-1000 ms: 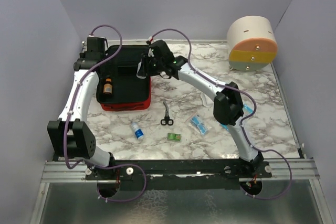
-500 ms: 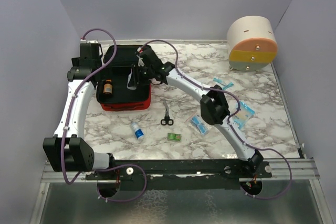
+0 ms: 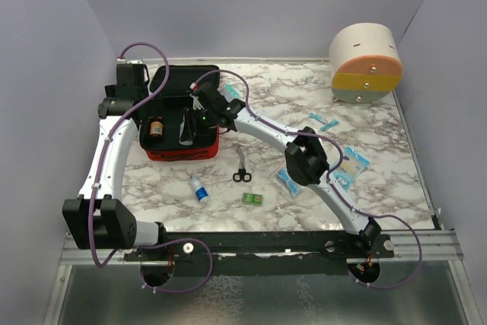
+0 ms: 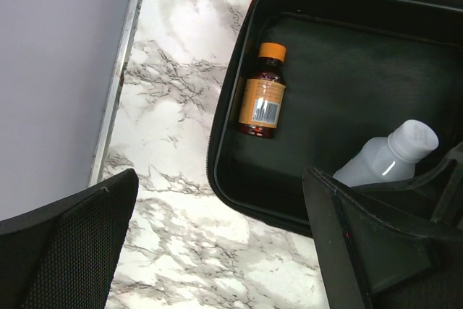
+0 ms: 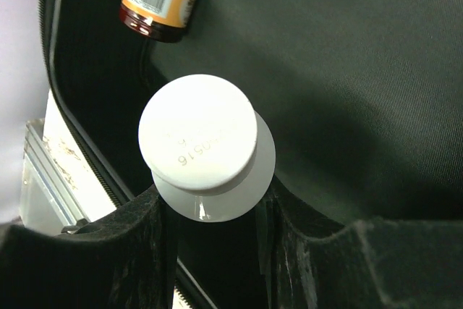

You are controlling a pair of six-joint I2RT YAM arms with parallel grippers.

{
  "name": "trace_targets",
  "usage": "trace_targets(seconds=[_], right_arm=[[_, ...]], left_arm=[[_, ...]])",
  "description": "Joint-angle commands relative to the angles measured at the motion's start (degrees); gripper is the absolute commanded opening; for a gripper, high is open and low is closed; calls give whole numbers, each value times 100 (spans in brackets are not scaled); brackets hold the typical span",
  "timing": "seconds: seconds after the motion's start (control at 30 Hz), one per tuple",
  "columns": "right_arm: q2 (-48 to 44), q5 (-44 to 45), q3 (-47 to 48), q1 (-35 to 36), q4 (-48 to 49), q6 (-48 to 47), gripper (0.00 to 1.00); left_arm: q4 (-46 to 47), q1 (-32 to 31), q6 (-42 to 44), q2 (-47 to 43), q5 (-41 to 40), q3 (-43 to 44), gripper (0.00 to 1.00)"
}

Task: Organize the medicine kit
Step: Place the pill bottle in the medicine box.

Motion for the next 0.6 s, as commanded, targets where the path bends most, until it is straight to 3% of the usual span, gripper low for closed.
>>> trace_targets(seconds=[0.0, 0.3, 0.57], right_arm=[[10, -60, -33, 23, 107, -49, 37], [26, -1, -165, 25, 219, -78, 57], [-178, 198, -279, 17, 414, -149, 61]], left_arm=[[31, 27, -74, 2, 171, -24, 99], [29, 28, -60, 8, 275, -55, 99], [29, 28, -80, 75, 452, -111, 99]])
